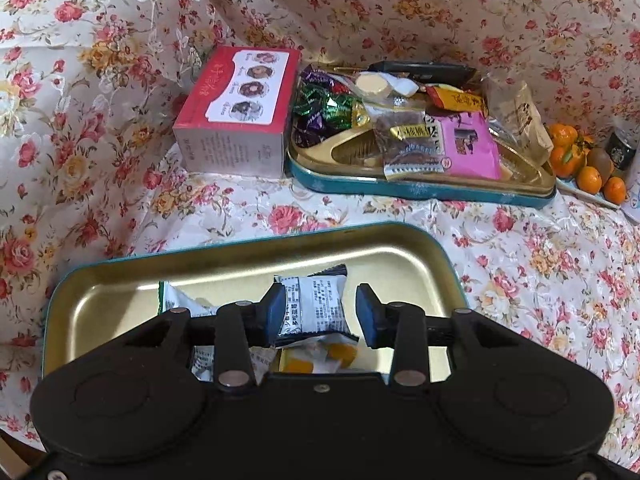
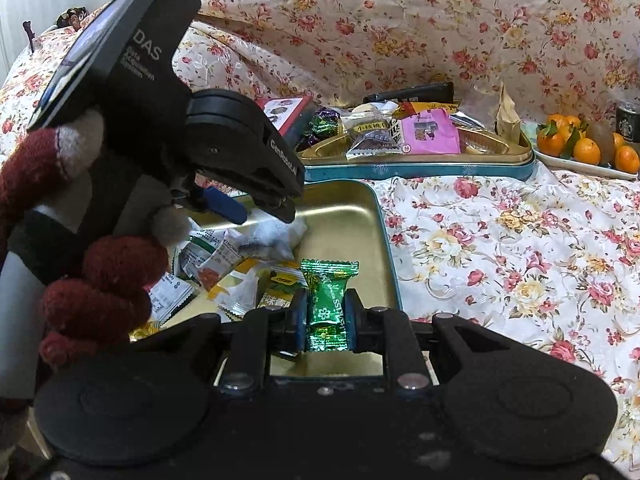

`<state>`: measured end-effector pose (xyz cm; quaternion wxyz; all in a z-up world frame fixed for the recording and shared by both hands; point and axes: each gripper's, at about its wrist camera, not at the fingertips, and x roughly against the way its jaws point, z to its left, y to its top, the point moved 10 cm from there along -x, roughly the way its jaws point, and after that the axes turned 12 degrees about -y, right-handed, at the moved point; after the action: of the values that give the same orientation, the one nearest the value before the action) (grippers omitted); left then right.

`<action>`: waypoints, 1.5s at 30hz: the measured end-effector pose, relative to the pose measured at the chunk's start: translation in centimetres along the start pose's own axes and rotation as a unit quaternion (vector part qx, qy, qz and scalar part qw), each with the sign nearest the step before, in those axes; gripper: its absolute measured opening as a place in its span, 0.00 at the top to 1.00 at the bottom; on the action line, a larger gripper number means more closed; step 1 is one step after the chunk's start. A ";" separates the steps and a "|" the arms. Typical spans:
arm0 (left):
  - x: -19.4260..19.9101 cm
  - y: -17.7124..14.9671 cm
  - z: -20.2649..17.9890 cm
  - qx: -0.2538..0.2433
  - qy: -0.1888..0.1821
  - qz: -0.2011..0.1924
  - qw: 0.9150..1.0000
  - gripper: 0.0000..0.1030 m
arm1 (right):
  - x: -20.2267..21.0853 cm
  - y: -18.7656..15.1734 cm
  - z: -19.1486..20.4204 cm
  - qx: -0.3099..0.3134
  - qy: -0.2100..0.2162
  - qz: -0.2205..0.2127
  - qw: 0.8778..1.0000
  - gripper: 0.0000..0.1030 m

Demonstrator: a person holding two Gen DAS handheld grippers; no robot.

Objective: Organize snacks

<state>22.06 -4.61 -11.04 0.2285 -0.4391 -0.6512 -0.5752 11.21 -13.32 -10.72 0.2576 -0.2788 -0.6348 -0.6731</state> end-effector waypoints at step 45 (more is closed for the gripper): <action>10.2 -10.2 4.9 0.020 0.086 -0.043 0.995 0.54 | 5.3 -1.8 0.3 -0.024 -0.039 0.002 0.999 0.49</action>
<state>9.38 3.71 -9.62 0.2674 -0.3546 -0.6590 -0.6071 6.22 -12.87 -8.23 0.2274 -0.3125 -0.6270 -0.6764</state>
